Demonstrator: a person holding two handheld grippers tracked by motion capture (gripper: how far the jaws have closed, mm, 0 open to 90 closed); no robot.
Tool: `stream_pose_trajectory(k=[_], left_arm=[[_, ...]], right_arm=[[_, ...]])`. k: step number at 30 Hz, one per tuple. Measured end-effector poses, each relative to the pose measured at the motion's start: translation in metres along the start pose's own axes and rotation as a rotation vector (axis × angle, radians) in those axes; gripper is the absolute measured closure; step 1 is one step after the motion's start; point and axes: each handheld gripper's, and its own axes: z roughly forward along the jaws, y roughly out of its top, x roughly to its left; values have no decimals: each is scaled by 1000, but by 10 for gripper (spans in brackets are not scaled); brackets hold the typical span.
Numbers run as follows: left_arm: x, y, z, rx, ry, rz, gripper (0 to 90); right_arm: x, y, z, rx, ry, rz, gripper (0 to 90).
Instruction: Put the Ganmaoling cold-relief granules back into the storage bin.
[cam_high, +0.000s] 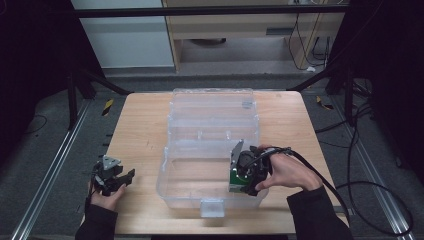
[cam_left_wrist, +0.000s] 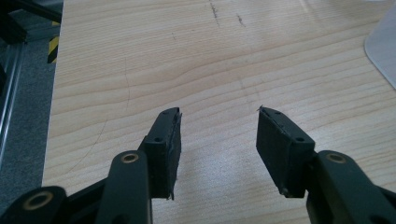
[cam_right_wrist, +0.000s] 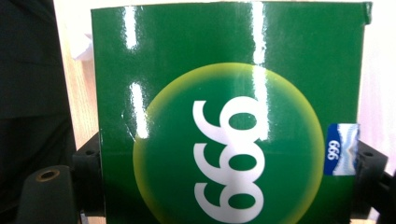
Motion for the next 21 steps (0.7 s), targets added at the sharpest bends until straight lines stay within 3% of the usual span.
stream_pose_trajectory(k=[14,21], left_arm=[[0,0,0,3,3,5,494],[1,-1,-1,0,5,6,497]], right_arm=[[-2,-13,30,39,20,0,157],[-2,-12,36,54,21,-7,152]])
